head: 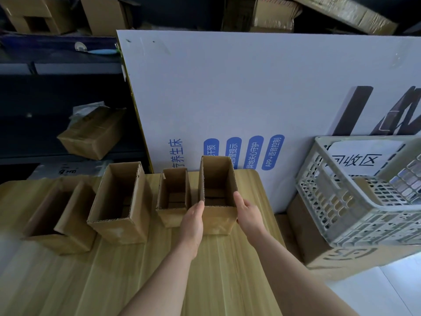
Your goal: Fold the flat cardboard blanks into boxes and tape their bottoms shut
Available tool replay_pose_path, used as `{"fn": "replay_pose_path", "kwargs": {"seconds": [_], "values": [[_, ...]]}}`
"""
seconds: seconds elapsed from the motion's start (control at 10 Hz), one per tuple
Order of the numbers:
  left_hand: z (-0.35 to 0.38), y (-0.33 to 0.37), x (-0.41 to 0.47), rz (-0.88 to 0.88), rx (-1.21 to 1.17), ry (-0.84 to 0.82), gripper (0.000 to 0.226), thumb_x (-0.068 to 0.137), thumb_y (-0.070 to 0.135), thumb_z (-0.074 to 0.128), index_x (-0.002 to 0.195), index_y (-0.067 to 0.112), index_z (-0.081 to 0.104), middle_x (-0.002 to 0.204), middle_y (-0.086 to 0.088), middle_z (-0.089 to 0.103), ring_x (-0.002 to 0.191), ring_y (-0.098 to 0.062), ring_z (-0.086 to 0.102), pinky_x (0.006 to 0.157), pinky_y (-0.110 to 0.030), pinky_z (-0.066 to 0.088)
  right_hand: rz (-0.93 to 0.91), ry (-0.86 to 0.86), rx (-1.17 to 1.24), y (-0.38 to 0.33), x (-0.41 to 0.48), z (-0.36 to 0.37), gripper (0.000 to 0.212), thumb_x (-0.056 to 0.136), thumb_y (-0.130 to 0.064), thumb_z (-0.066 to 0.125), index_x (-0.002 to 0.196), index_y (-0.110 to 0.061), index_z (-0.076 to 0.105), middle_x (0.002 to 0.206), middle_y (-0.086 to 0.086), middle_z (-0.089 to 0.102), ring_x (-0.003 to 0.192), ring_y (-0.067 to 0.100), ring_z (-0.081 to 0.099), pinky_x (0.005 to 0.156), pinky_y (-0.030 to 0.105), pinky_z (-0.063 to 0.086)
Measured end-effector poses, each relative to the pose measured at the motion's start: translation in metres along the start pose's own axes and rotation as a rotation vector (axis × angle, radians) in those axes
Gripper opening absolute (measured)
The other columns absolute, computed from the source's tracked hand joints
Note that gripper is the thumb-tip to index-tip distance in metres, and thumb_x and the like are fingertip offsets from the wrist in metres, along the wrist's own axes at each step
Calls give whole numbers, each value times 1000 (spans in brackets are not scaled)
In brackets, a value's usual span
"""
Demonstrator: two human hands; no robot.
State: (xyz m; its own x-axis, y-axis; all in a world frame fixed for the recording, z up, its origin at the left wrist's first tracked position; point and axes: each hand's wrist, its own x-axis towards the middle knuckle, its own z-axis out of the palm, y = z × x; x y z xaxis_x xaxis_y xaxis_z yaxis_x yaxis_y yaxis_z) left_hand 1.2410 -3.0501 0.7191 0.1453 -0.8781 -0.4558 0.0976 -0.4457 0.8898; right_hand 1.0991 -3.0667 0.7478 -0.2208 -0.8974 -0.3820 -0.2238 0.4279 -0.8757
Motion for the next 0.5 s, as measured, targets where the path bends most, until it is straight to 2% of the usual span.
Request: {"fn": "replay_pose_path", "kwargs": {"seconds": [0.2,0.3,0.4,0.5], "values": [[1,5,-4,-3,28,16,50,95,54,43,135,24,52,133,3,56,125,-18,49,111,-44,37,-72,-3,-15,-5,-2,-4,51,101,-46,39,137,-12,52,119,0,60,98,9,48,86,25,38],[1,7,-8,1,49,22,50,96,54,41,133,24,53,133,2,56,125,-17,49,111,-42,37,-98,-8,-43,-7,-4,-6,51,101,-46,40,138,-13,51,125,1,61,101,8,48,86,24,38],[1,9,-13,45,133,56,47,98,49,40,128,18,57,123,2,60,115,-16,53,100,-33,41,-125,16,-116,-4,-2,-11,50,100,-47,40,136,-14,53,122,1,62,99,10,52,84,24,40],[-2,15,-25,105,298,158,45,101,39,38,131,10,55,125,-2,60,116,-20,55,98,-34,43,-131,60,-238,-6,-7,-16,54,99,-51,41,141,-18,49,132,2,60,115,17,56,91,29,45]]}}
